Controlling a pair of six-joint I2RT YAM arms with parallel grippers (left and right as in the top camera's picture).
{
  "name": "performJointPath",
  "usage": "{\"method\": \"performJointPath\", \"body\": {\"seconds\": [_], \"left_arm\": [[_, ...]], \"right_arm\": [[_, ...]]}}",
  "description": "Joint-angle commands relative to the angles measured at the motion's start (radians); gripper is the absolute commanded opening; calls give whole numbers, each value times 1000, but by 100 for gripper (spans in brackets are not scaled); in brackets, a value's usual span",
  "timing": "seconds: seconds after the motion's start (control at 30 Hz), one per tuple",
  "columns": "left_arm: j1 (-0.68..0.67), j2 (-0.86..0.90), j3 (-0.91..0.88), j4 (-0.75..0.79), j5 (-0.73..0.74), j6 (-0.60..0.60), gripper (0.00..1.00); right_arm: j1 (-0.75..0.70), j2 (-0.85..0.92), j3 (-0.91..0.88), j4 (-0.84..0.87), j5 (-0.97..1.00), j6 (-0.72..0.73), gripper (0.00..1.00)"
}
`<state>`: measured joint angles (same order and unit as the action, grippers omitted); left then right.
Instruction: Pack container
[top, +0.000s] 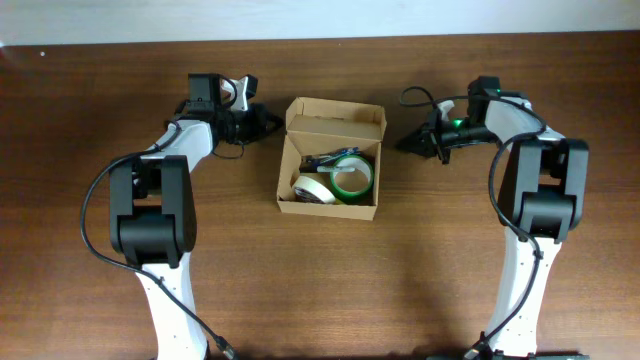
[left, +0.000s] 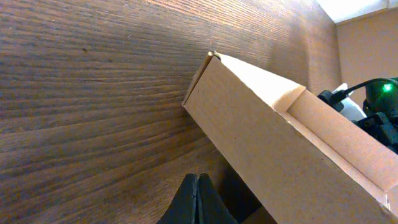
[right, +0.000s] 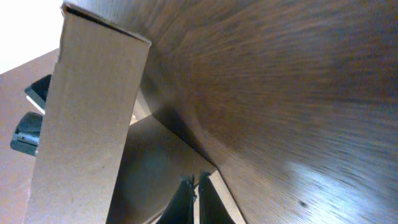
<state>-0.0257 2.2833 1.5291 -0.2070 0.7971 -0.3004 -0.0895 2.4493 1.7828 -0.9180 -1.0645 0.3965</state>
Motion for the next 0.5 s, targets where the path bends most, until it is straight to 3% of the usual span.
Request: {"method": "performJointPath", "body": {"seconds": [0.0,0.47], "left_arm": [[-1,8,5,2,15,-6,2],[-47,8,5,2,19,-6,2]], "right_arm": [[26,40,1,5,-24,13,4],[92,58,1,97,-100,13,4]]}}
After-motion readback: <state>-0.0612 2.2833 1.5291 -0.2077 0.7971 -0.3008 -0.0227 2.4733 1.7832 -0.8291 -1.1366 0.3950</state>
